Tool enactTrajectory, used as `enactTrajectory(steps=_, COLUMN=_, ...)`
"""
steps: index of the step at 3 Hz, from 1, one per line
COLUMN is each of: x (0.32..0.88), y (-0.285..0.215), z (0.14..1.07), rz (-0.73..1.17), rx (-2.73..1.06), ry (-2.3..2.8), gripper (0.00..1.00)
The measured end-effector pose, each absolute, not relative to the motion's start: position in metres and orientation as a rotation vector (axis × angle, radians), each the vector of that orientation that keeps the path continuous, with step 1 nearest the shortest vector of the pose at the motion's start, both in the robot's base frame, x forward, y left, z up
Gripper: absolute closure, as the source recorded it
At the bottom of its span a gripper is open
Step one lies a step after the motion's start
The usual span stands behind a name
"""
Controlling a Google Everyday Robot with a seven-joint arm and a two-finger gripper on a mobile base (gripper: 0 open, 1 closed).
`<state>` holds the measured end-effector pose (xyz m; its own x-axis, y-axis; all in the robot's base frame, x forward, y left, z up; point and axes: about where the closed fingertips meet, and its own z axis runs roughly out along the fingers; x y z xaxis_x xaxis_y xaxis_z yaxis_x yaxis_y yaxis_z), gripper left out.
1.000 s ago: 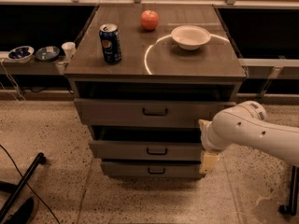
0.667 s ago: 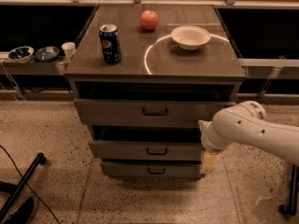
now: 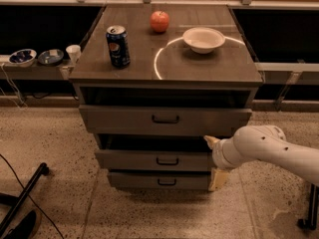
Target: Open middle drawer
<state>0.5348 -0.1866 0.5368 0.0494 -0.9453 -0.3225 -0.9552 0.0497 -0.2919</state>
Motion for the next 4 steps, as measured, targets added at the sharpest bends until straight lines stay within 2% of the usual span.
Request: enactTrajectory(steps=4, x=0.530, y=-0.165, z=0.460, rz=0.023, rx=-2.130, ry=1.803, gripper=0.00)
